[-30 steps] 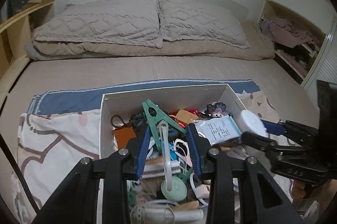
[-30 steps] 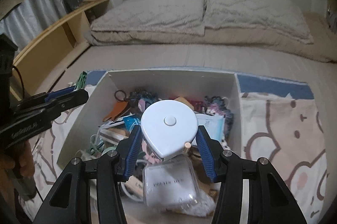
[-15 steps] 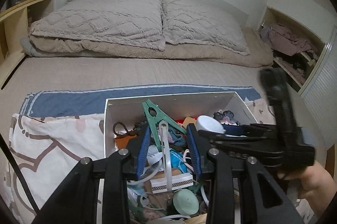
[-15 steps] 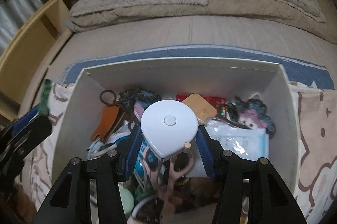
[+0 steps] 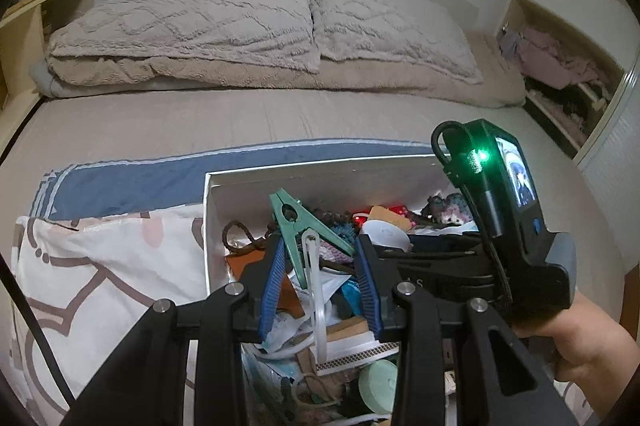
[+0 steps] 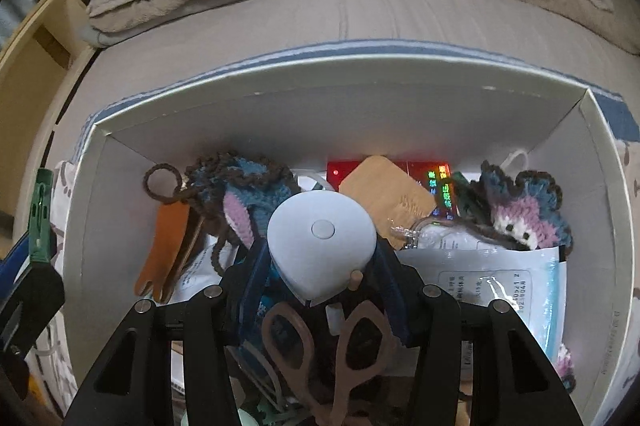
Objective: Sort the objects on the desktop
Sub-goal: 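Open the right gripper over the box while the left gripper releases the clothespin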
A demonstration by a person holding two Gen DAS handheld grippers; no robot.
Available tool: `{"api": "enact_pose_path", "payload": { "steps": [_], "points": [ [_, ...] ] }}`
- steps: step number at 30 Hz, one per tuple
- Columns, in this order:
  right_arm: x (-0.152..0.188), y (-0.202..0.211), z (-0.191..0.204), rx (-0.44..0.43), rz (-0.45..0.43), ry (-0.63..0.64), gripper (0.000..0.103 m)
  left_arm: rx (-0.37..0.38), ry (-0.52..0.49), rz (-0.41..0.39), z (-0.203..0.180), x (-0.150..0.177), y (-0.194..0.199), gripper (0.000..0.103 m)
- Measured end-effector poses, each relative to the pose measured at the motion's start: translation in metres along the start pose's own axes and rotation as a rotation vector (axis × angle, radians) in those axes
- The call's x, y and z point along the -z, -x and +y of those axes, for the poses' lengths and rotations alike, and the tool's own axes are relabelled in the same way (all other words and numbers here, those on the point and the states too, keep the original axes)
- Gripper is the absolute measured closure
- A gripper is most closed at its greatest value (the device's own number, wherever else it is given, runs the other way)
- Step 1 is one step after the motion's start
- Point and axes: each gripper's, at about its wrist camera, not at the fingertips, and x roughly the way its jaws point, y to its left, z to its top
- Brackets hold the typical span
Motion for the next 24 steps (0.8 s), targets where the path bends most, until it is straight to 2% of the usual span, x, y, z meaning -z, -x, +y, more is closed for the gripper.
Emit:
{"api": "enact_pose_path", "payload": {
  "steps": [6, 10, 14, 16, 24],
  "points": [
    [0.004, 0.002, -0.006, 0.014, 0.001, -0.033, 0.05, -0.029, -0.021, 0.048, 0.005, -0.001, -0.018, 0.068],
    [0.008, 0.007, -0.007, -0.009, -0.002, -0.032, 0.033, -0.043, 0.008, 0.076, 0.014, 0.0, -0.028, 0.068],
    [0.014, 0.016, -0.002, 0.028, -0.009, 0.033, 0.033, -0.064, 0.014, 0.111, 0.021, 0.004, -0.039, 0.068],
    [0.017, 0.025, -0.002, 0.017, -0.017, 0.046, 0.033, -0.082, 0.01, 0.128, 0.022, 0.006, -0.045, 0.068],
    [0.042, 0.053, 0.012, -0.036, -0.039, 0.13, 0.033, -0.053, 0.034, 0.126, 0.028, 0.005, -0.047, 0.065]
  ]
}}
